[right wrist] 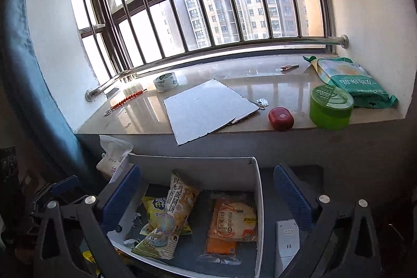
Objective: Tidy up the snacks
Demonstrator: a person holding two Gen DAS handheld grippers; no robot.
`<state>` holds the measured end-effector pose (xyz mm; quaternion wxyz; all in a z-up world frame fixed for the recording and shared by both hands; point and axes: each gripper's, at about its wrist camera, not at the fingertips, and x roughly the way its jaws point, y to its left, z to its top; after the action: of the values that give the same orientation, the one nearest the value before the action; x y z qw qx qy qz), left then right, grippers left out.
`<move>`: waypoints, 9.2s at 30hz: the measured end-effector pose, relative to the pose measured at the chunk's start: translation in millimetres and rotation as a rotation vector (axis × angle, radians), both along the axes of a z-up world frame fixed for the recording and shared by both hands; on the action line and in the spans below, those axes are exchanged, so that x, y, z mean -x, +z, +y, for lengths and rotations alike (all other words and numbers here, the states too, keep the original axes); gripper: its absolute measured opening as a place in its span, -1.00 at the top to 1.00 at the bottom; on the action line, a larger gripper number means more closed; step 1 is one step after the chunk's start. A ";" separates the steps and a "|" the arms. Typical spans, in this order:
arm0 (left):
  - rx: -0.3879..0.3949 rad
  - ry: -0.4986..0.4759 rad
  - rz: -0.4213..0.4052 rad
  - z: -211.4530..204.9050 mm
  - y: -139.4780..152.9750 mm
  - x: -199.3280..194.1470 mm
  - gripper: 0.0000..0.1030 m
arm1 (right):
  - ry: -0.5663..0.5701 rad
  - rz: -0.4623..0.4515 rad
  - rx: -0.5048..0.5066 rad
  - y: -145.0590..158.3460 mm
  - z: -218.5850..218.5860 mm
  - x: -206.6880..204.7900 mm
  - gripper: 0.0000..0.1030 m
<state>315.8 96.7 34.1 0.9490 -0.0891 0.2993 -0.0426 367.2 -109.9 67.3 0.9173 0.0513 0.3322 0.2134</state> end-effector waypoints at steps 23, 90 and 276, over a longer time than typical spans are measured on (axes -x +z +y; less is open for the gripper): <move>-0.077 -0.153 -0.144 -28.1 -18.5 231.9 -0.99 | 0.074 -0.240 0.036 0.7 -63.8 248.7 -1.00; -0.552 -0.166 0.337 -49.7 -170.0 109.5 -0.07 | 0.237 -0.013 0.102 -93.1 -53.4 286.9 -0.43; -0.054 -0.088 -0.080 -8.3 17.1 130.2 -0.99 | 0.120 -0.080 -0.070 3.7 -23.0 140.9 -1.00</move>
<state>185.7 88.3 51.2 0.9595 -0.0486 0.2657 -0.0796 226.3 -132.9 71.1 0.9131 0.0548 0.2899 0.2815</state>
